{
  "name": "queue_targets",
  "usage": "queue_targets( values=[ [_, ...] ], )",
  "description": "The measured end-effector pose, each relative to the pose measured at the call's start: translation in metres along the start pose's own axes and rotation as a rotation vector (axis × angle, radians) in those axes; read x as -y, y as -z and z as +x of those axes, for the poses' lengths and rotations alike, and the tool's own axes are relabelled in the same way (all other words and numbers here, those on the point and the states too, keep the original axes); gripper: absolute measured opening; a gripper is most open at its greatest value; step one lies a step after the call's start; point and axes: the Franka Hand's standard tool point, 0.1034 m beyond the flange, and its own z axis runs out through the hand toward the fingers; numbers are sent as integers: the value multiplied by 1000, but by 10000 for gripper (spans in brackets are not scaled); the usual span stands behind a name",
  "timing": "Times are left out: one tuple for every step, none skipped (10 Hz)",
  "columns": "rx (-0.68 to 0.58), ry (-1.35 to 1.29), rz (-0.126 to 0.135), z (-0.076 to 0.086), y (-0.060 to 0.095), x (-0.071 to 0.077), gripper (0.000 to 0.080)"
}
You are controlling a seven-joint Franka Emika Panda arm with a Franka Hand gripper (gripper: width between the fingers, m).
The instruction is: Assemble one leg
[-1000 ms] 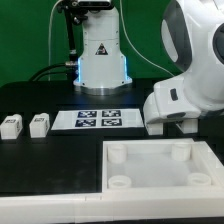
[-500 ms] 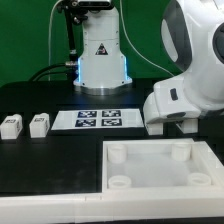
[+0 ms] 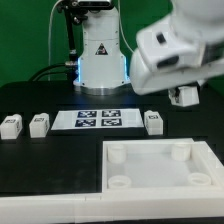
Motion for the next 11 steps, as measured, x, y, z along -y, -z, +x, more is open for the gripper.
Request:
queue_targets(
  values=[
    [-94, -7, -17, -3, 20, -3, 291],
    [-188, -2, -32, 2, 38, -1, 291],
    [-345, -5, -47, 9, 38, -4, 291],
    [-403, -7, -60, 3, 31, -7, 291],
    [-530, -4, -70, 13, 37, -9, 291],
    [-631, 21, -80, 28, 47, -14, 292],
    [-697, 47, -94, 39, 67, -24, 292],
    [-818, 73, -113, 54, 92, -36, 292],
    [-920, 70, -123, 66, 110, -37, 292],
    [-1005, 83, -136, 73, 127, -33, 292],
    [-1113, 94, -164, 73, 129, -38, 292]
  ],
)
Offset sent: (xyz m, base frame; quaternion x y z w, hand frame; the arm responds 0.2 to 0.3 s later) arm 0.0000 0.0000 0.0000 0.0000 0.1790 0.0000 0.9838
